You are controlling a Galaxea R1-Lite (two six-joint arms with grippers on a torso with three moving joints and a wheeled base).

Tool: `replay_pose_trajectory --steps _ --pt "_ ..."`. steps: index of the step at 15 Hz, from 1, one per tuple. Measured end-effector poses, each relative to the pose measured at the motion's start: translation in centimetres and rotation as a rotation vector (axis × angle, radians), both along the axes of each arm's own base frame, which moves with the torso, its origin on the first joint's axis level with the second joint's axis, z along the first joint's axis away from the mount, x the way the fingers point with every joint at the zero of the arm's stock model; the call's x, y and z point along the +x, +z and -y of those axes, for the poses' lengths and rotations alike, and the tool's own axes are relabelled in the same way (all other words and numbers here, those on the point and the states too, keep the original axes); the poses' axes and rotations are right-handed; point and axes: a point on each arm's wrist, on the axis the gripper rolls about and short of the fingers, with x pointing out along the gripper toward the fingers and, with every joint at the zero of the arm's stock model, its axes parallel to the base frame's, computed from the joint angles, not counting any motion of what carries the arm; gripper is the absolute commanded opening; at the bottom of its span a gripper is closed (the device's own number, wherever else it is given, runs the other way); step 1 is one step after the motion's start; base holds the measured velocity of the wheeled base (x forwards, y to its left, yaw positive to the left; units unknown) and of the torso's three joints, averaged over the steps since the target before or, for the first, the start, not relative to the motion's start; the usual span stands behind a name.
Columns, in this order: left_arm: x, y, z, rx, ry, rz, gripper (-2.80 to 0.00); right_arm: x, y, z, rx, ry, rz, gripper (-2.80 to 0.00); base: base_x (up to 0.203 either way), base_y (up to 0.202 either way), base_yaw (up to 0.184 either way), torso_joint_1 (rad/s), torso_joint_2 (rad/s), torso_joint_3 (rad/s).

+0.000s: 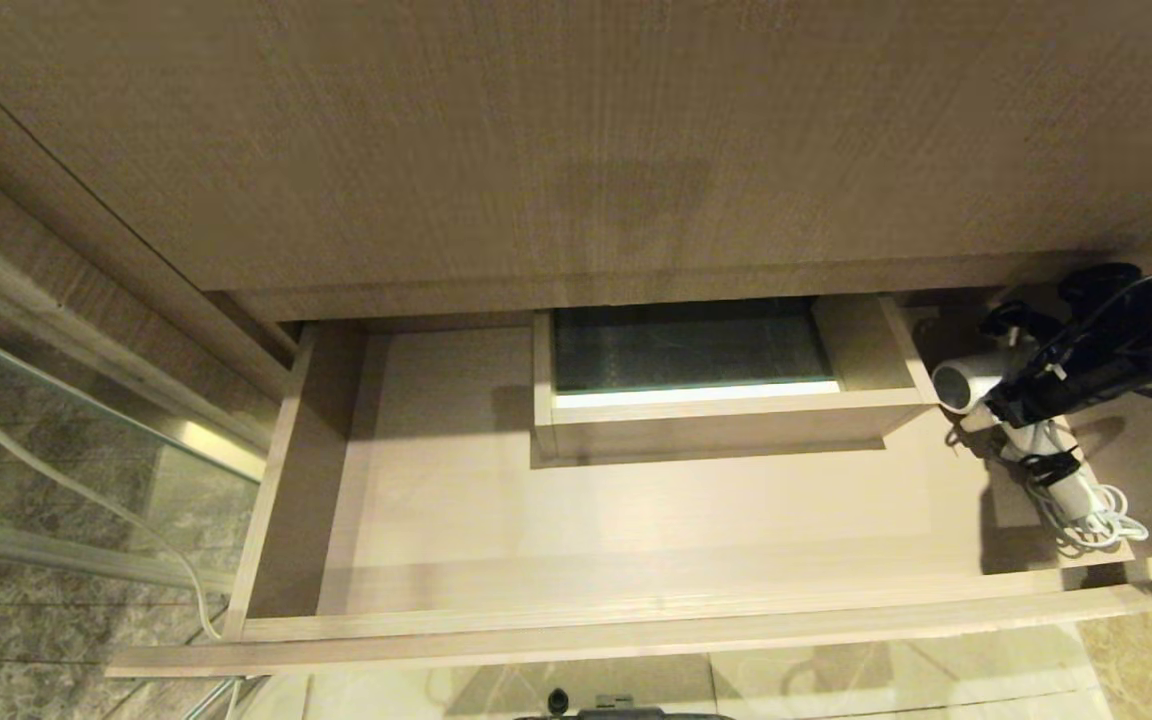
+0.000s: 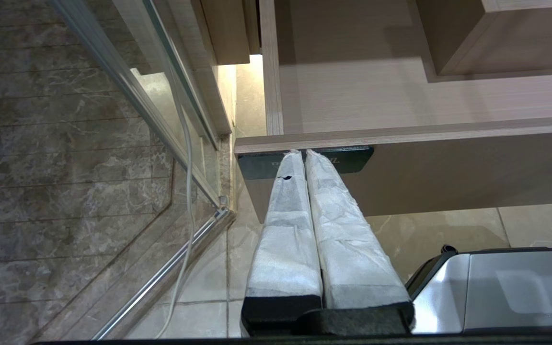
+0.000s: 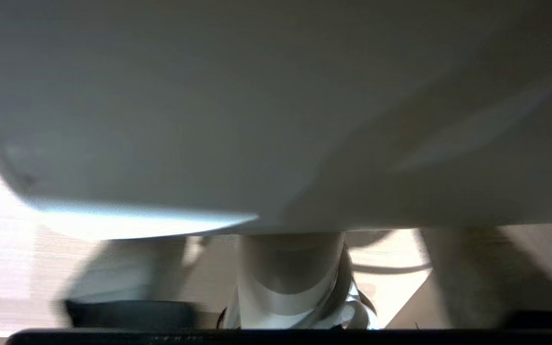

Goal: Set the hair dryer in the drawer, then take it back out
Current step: Take the hairdryer out

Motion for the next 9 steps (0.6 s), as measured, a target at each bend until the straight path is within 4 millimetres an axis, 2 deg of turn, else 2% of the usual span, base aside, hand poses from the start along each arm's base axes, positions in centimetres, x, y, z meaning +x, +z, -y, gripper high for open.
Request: replay_pose_trajectory --steps 5,9 --pt "0.0 0.0 0.0 0.0 0.001 0.0 -2.8 -0.3 0.7 -0.1 -0.009 0.001 0.0 -2.8 0.0 0.0 0.0 0.0 0.0 0.0" --pt "0.0 0.0 0.0 0.0 0.0 0.0 -2.8 -1.7 2.6 -0.6 -0.006 -0.001 -0.002 -2.8 0.0 0.0 0.0 0.0 0.0 0.0"
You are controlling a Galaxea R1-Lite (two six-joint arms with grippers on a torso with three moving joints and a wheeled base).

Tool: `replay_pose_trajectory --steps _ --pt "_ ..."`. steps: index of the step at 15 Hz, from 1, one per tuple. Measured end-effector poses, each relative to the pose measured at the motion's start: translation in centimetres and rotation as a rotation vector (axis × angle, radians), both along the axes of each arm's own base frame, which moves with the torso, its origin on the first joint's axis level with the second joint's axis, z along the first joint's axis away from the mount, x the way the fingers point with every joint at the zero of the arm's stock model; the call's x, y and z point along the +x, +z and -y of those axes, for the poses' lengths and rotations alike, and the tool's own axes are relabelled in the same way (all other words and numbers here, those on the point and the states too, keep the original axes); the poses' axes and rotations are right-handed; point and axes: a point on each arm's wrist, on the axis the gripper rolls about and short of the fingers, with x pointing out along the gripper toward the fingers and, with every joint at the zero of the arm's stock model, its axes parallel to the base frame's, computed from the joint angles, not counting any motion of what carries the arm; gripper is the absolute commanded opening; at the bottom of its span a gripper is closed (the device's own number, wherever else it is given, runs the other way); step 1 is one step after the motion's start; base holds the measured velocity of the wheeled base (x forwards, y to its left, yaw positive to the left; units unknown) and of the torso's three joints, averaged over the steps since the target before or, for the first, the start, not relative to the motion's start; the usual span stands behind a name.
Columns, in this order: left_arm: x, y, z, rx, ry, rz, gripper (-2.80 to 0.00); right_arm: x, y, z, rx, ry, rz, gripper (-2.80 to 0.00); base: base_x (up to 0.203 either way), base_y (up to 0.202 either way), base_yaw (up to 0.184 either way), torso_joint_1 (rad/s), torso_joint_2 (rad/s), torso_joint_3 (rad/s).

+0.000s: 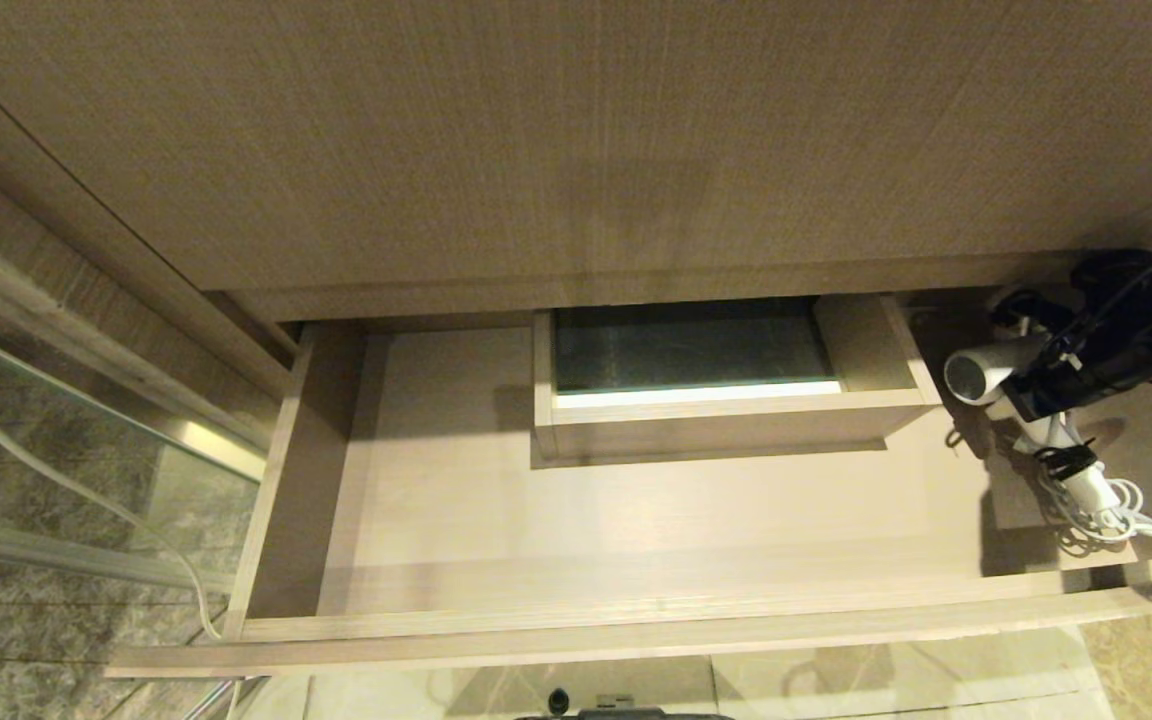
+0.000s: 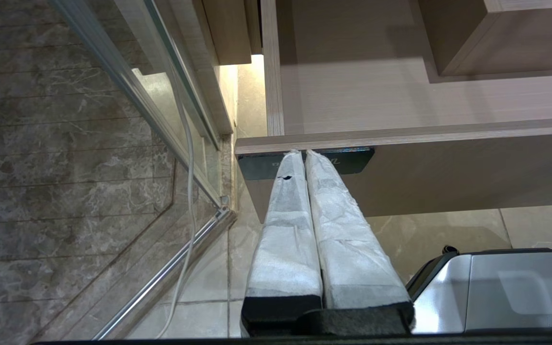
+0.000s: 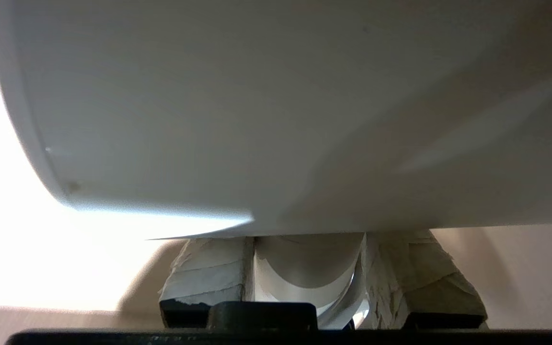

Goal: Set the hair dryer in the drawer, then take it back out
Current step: Take the hairdryer out, then place it on the countertop

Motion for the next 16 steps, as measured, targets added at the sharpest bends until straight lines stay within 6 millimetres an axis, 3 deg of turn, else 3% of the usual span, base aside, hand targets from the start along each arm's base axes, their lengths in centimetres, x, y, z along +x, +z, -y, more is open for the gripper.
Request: replay_pose_trajectory --steps 7,16 --pt "0.0 0.0 0.0 0.0 0.0 0.001 -2.8 -5.0 4.0 -1.9 0.028 0.007 -0.081 -2.8 0.0 0.0 0.0 0.0 0.0 0.0" --pt "0.0 0.0 0.0 -0.001 0.0 0.0 -2.8 -10.2 8.3 -3.8 0.001 0.015 -0.03 -2.8 0.0 0.0 0.0 0.0 0.0 0.0"
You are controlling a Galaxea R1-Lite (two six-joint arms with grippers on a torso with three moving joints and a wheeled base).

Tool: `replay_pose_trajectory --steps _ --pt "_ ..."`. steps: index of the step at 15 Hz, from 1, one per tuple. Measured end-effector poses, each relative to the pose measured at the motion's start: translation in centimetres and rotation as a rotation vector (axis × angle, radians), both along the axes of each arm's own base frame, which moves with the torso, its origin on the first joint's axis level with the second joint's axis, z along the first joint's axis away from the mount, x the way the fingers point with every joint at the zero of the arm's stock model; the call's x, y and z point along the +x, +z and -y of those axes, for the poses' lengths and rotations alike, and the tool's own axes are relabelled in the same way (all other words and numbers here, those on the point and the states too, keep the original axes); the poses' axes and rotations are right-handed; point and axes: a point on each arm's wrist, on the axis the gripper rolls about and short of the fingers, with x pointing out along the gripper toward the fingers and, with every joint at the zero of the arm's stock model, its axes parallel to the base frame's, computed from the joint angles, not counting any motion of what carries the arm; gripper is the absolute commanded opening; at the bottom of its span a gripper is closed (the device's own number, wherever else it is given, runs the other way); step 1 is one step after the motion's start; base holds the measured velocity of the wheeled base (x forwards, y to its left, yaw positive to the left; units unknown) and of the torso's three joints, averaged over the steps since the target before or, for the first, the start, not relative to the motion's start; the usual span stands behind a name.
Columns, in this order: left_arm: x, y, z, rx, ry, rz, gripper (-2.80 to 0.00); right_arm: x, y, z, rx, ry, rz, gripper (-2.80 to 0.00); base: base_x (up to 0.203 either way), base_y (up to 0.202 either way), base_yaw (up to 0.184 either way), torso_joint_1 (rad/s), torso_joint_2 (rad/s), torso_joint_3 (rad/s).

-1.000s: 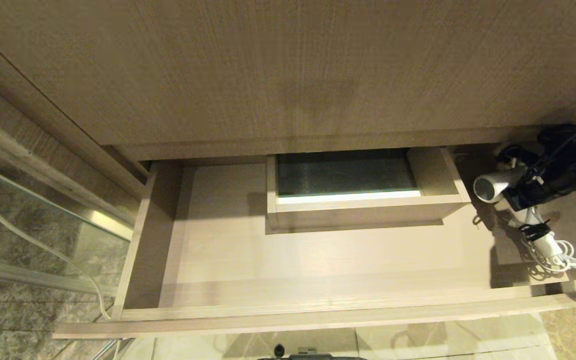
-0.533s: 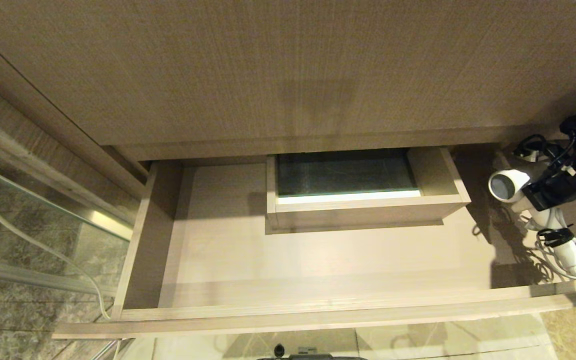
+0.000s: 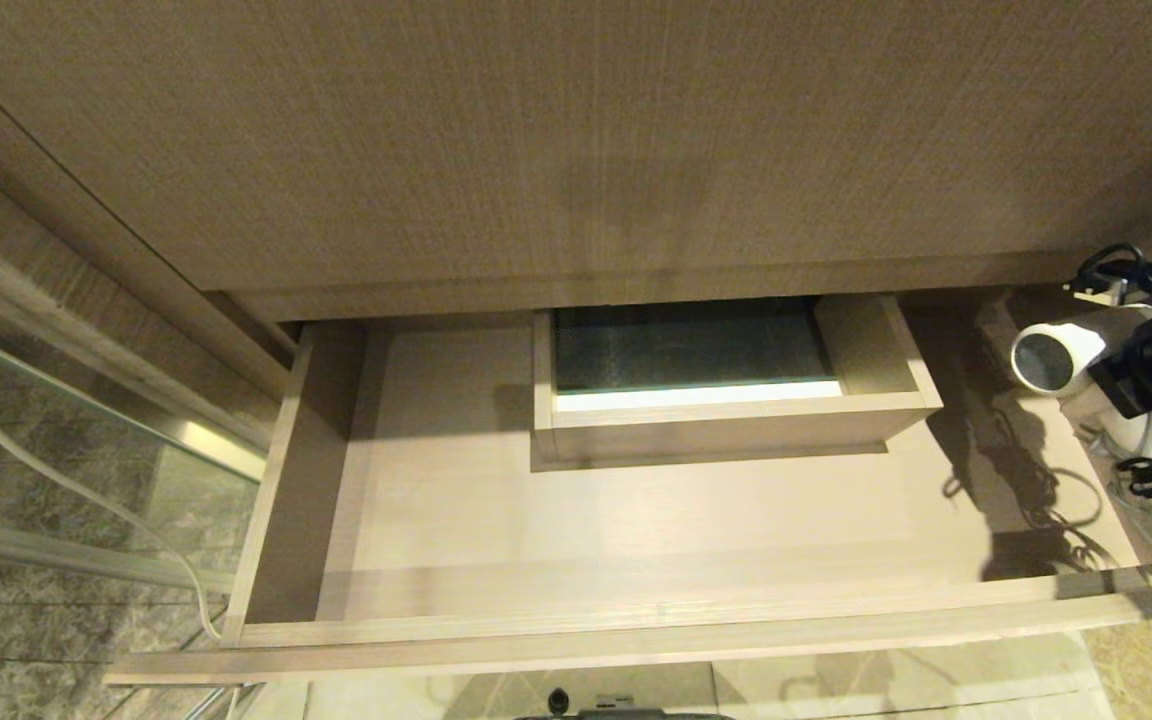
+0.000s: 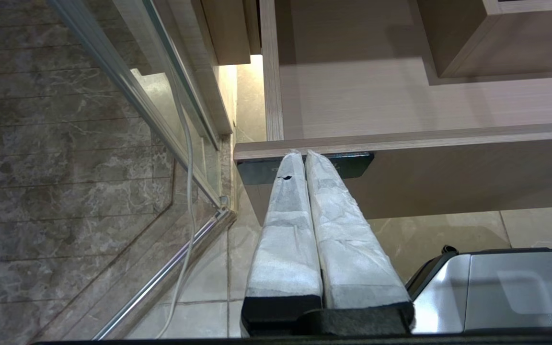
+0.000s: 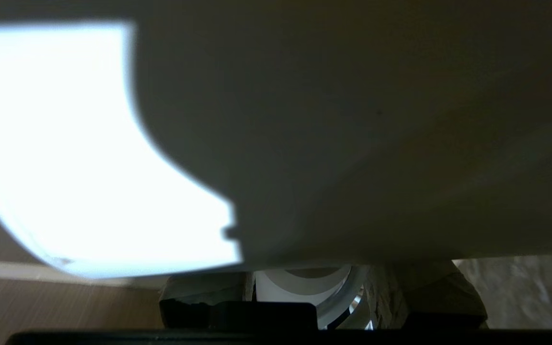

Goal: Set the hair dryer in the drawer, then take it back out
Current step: Place it on the countertop

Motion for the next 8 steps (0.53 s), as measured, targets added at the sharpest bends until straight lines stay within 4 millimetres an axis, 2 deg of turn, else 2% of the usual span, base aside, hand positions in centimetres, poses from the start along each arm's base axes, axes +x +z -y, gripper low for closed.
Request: replay_pose_trajectory --steps 4,8 --pt "0.0 0.0 0.0 0.001 0.0 0.0 -2.8 -2.7 2.7 -1.0 -0.03 0.002 0.079 -2.8 0.0 0.0 0.0 0.0 0.0 0.0" --pt "0.0 0.0 0.0 0.001 0.0 0.0 -2.8 -5.5 6.5 -2.0 -0.107 0.022 0.239 -2.8 0.0 0.0 0.0 0.0 0.0 0.0"
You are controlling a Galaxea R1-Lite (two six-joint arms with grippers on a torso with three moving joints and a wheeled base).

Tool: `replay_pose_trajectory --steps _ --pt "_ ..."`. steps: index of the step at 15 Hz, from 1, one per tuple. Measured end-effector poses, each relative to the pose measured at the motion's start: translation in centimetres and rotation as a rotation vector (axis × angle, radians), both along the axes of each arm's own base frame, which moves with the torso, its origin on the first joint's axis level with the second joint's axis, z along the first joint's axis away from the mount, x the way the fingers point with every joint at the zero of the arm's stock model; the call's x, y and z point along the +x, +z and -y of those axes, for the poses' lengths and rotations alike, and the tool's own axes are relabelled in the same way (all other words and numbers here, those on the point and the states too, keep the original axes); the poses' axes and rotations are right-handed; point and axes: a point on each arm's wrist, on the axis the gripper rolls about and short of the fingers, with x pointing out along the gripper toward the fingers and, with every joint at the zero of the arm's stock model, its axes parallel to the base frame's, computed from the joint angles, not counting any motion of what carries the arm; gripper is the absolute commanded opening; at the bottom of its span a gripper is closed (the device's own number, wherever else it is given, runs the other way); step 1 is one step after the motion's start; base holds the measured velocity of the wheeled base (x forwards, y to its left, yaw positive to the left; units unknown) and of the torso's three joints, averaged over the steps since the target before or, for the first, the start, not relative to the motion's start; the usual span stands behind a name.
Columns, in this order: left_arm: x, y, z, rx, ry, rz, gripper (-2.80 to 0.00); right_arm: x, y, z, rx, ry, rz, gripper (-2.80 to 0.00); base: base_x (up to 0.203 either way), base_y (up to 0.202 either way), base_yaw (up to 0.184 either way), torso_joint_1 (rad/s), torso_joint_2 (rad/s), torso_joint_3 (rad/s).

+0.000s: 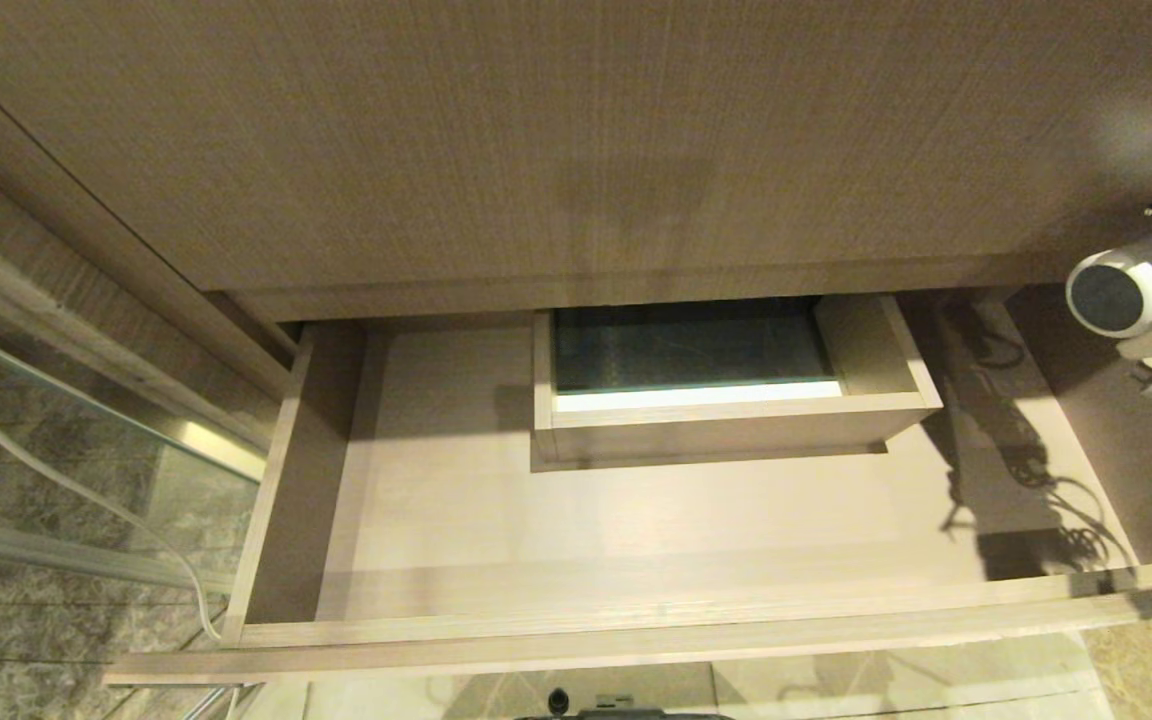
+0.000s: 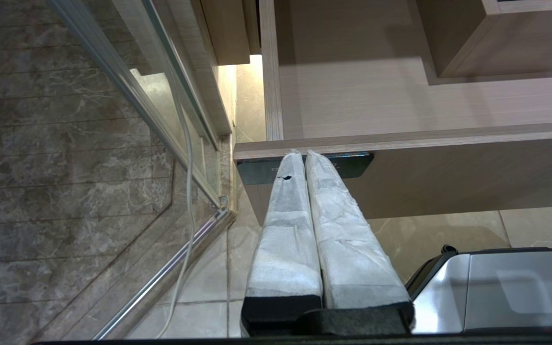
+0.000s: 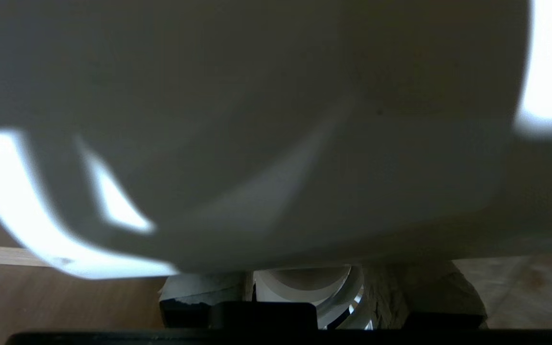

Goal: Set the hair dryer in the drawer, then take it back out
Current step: Place it on the countertop

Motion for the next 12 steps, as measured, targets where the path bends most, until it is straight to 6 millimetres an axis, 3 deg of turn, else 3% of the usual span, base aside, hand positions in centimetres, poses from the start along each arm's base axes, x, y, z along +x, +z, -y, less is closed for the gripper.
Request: replay_pose_trajectory --steps 5,12 --pt "0.0 0.0 0.0 0.0 0.0 0.0 -2.8 -5.3 3.5 -2.0 -0.098 0.036 0.127 -2.8 0.0 0.0 0.0 0.0 0.0 0.0" --pt "0.0 0.0 0.0 0.0 0.0 0.0 -2.8 -11.6 5.5 -4.2 -0.111 0.009 0.25 -2.8 0.0 0.0 0.0 0.0 0.0 0.0"
